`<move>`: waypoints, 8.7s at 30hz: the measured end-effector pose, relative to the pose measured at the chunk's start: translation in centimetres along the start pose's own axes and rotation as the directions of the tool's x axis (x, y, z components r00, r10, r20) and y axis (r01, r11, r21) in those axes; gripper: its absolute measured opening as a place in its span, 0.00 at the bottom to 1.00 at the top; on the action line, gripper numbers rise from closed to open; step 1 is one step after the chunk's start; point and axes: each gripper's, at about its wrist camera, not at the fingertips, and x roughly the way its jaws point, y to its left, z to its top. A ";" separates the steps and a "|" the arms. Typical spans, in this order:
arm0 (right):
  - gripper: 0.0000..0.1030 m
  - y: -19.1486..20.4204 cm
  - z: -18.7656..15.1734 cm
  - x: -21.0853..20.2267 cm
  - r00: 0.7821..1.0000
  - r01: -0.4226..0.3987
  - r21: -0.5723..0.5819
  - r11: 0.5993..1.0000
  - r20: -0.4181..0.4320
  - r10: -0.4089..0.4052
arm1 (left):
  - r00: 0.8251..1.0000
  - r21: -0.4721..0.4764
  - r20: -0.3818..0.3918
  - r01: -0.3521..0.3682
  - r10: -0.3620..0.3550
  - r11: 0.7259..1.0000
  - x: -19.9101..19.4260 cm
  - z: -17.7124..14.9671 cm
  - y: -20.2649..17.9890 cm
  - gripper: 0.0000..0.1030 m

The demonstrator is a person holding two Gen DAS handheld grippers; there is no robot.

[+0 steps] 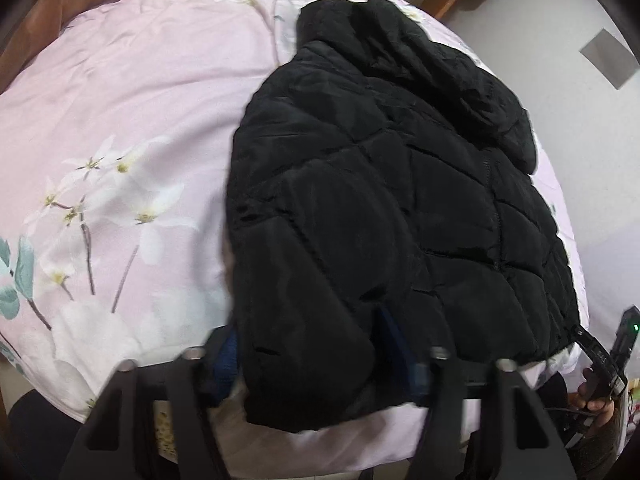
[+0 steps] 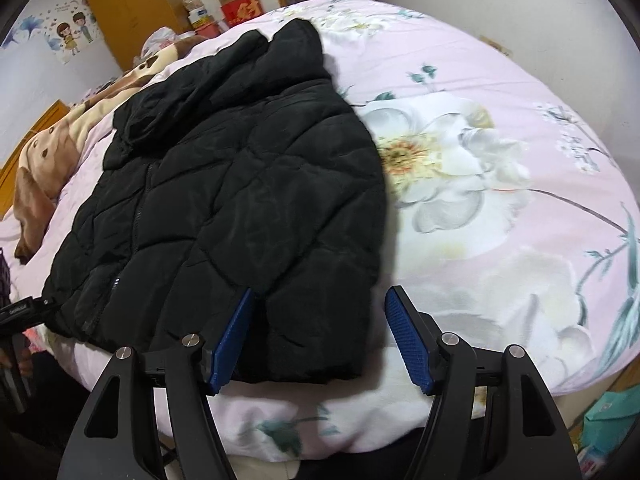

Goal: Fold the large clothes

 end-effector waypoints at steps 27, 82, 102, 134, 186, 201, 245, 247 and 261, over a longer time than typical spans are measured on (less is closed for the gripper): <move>0.16 3.4 3.4 -11.7 0.981 -0.054 -0.127 0.990 0.179 0.076 | 0.983 0.081 0.145 0.101 -0.112 0.992 -12.2 2.3 -3.7 0.19; 0.72 1.5 30.5 7.2 0.989 -0.119 -0.248 0.961 0.055 0.137 | 0.983 0.157 0.128 0.113 -0.133 0.981 3.2 33.0 -2.8 0.79; 0.16 3.8 34.3 6.0 0.951 -0.194 -0.234 0.953 0.195 0.241 | 0.950 0.080 0.280 0.124 -0.142 0.989 1.1 35.5 -2.9 0.24; 0.60 9.1 33.1 6.5 0.960 0.208 -0.230 0.951 0.234 -0.154 | 0.927 0.063 0.335 -0.201 0.169 0.978 0.5 33.6 -7.5 0.63; 0.58 6.7 24.8 15.6 0.992 0.117 -0.219 0.969 0.080 -0.102 | 0.935 0.142 0.212 -0.317 0.284 0.938 10.8 27.8 -6.9 0.64; 0.59 4.3 26.6 17.8 0.992 0.122 -0.194 0.973 0.016 -0.121 | 0.936 0.151 0.182 -0.330 0.302 0.932 12.3 27.5 -5.7 0.66; 0.88 -0.6 30.7 22.6 0.891 -0.340 0.000 0.940 -0.319 0.322 | 0.972 0.063 -0.216 0.115 -0.099 0.991 14.6 32.2 1.1 0.97; 0.78 0.7 30.9 22.2 0.904 -0.321 -0.045 0.946 -0.312 0.292 | 0.972 0.053 -0.214 0.112 -0.098 0.992 14.5 32.3 0.7 0.89; 0.51 8.5 29.1 19.7 0.979 -0.040 -0.327 0.944 -0.203 -0.029 | 0.983 0.116 -0.159 -0.077 0.095 0.990 12.9 31.6 -3.3 0.66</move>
